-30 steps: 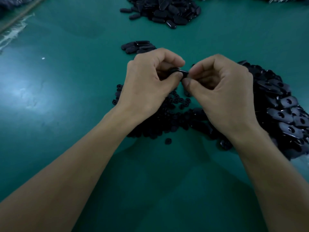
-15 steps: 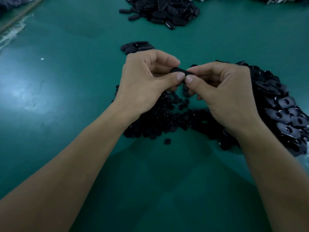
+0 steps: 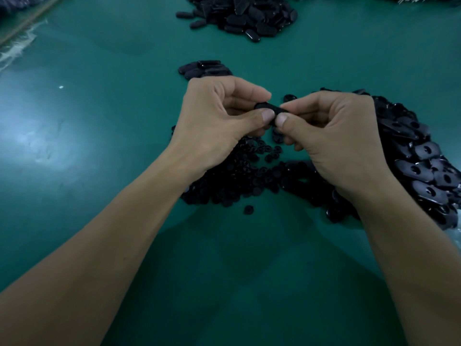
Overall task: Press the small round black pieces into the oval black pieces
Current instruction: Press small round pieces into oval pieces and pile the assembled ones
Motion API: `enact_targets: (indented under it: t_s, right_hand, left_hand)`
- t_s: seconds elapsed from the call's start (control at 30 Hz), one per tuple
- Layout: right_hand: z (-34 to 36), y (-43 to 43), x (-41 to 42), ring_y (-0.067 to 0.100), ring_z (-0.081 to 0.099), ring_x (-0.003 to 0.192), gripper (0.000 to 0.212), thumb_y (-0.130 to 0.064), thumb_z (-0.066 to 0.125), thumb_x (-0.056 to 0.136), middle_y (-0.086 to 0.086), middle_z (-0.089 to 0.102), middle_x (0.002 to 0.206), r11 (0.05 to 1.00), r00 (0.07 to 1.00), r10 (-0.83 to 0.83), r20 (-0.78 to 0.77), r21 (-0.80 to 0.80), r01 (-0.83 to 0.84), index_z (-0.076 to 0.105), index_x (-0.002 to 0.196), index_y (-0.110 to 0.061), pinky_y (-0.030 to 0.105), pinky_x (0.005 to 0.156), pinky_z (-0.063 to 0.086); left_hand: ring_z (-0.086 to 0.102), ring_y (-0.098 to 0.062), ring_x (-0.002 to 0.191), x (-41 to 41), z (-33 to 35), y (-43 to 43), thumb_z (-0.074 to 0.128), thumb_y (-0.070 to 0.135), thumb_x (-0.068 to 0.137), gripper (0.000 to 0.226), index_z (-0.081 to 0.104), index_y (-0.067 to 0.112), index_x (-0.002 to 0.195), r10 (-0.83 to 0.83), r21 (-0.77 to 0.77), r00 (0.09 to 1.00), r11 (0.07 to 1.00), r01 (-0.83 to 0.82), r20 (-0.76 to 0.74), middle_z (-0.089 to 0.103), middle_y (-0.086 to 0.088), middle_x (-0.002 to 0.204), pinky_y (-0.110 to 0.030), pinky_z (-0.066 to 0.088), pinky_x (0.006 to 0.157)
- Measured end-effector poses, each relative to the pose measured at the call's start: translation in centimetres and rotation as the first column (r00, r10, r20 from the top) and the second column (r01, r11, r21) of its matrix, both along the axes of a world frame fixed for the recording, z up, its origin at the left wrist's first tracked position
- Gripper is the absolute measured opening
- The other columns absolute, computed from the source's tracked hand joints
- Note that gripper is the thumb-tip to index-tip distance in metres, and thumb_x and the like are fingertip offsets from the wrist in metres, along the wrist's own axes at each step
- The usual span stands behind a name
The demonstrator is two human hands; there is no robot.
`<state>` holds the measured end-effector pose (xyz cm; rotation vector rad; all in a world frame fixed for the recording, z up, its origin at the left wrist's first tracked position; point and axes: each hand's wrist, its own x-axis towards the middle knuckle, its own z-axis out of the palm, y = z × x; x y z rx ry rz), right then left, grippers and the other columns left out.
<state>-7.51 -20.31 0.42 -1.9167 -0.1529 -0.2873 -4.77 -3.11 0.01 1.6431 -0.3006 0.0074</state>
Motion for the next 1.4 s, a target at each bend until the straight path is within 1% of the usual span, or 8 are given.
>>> enact_targets:
  t_s: [0.43, 0.6, 0.67, 0.77, 0.93, 1.03, 1.2, 1.4]
  right_hand:
    - [-0.1, 0.3, -0.1, 0.006, 0.07, 0.063, 0.011, -0.021, 0.074, 0.083, -0.011, 0.074, 0.071, 0.998, 0.998, -0.065, 0.02, -0.023, 0.065, 0.073, 0.081, -0.031, 0.02, 0.06, 0.051]
    - [-0.3, 0.3, -0.1, -0.001, 0.069, 0.074, 0.018, -0.022, 0.067, 0.094, -0.018, 0.071, 0.079, 0.976, 0.99, -0.133, 0.05, -0.17, 0.139, 0.075, 0.11, -0.025, 0.016, 0.073, 0.053]
    - [-0.4, 0.2, -0.2, -0.001, 0.065, 0.085, 0.027, -0.026, 0.063, 0.097, -0.017, 0.069, 0.091, 0.918, 0.979, -0.185, 0.09, -0.339, 0.205, 0.07, 0.122, -0.021, 0.011, 0.083, 0.047]
    - [-0.5, -0.6, -0.4, 0.025, 0.05, 0.115, 0.037, -0.031, 0.058, 0.1, 0.006, 0.059, 0.116, 0.694, 0.954, -0.271, 0.125, -0.662, 0.284, 0.062, 0.134, -0.018, 0.032, 0.1, 0.036]
    - [-0.4, -1.1, -0.7, 0.038, 0.036, 0.124, 0.042, -0.039, 0.054, 0.099, 0.016, 0.046, 0.127, 0.483, 0.911, -0.411, -0.007, -0.85, 0.211, 0.058, 0.135, -0.017, 0.048, 0.1, 0.032]
    - [-0.3, -1.2, -0.8, 0.041, 0.039, 0.126, 0.039, -0.038, 0.051, 0.101, 0.018, 0.05, 0.13, 0.47, 0.9, -0.431, -0.065, -0.868, 0.162, 0.056, 0.136, -0.02, 0.05, 0.102, 0.033]
    - [-0.3, -1.4, -0.6, 0.04, 0.045, 0.121, 0.025, -0.028, 0.053, 0.102, 0.015, 0.058, 0.122, 0.484, 0.897, -0.441, -0.036, -0.851, 0.204, 0.063, 0.123, -0.018, 0.049, 0.099, 0.037]
    - [-0.5, -1.3, -0.6, 0.036, 0.05, 0.116, 0.027, -0.04, 0.058, 0.099, 0.01, 0.061, 0.113, 0.51, 0.895, -0.445, -0.005, -0.823, 0.249, 0.067, 0.111, -0.017, 0.048, 0.098, 0.038]
  left_hand:
    - [0.075, -0.016, 0.073, 0.1, -0.2, -0.1, 0.08, 0.005, 0.081, 0.021, 0.072, 0.023, 0.088, 0.049, 0.126, 0.993, 0.99, -0.062, 0.107, 0.076, 0.001, 0.078, -0.034, 0.063, 0.075]
    - [0.075, -0.014, 0.068, 0.8, -0.2, -0.1, 0.081, 0.007, 0.083, 0.019, 0.072, 0.022, 0.088, 0.11, 0.137, 0.986, 0.982, -0.127, 0.122, 0.075, 0.002, 0.076, -0.03, 0.062, 0.07]
    - [0.076, -0.016, 0.068, 1.5, -0.2, 0.0, 0.081, 0.007, 0.083, 0.017, 0.072, 0.021, 0.088, 0.182, 0.129, 0.976, 0.972, -0.197, 0.121, 0.075, 0.002, 0.077, -0.034, 0.063, 0.072]
    - [0.076, -0.016, 0.068, 3.1, -0.1, 0.6, 0.079, 0.006, 0.085, 0.017, 0.072, 0.022, 0.087, 0.272, 0.137, 0.955, 0.948, -0.287, 0.119, 0.074, 0.001, 0.079, -0.033, 0.064, 0.074]
    - [0.073, -0.008, 0.062, 6.1, 0.2, 1.7, 0.075, 0.007, 0.088, 0.018, 0.072, 0.025, 0.086, 0.364, 0.263, 0.919, 0.882, -0.392, 0.149, 0.073, 0.009, 0.076, -0.014, 0.056, 0.063]
    - [0.071, -0.008, 0.061, 7.9, 0.1, 1.9, 0.073, 0.008, 0.09, 0.014, 0.071, 0.022, 0.091, 0.408, 0.331, 0.902, 0.839, -0.432, 0.144, 0.072, 0.006, 0.079, -0.012, 0.053, 0.06]
    - [0.07, -0.017, 0.08, 9.0, -0.7, 1.7, 0.076, 0.015, 0.091, 0.012, 0.075, 0.014, 0.103, 0.361, 0.48, 0.912, 0.776, -0.409, 0.194, 0.071, -0.001, 0.089, -0.028, 0.06, 0.081]
    - [0.07, -0.022, 0.087, 9.2, -0.7, 1.6, 0.077, 0.017, 0.091, 0.017, 0.076, 0.012, 0.107, 0.357, 0.545, 0.913, 0.733, -0.406, 0.2, 0.067, -0.001, 0.09, -0.037, 0.061, 0.084]
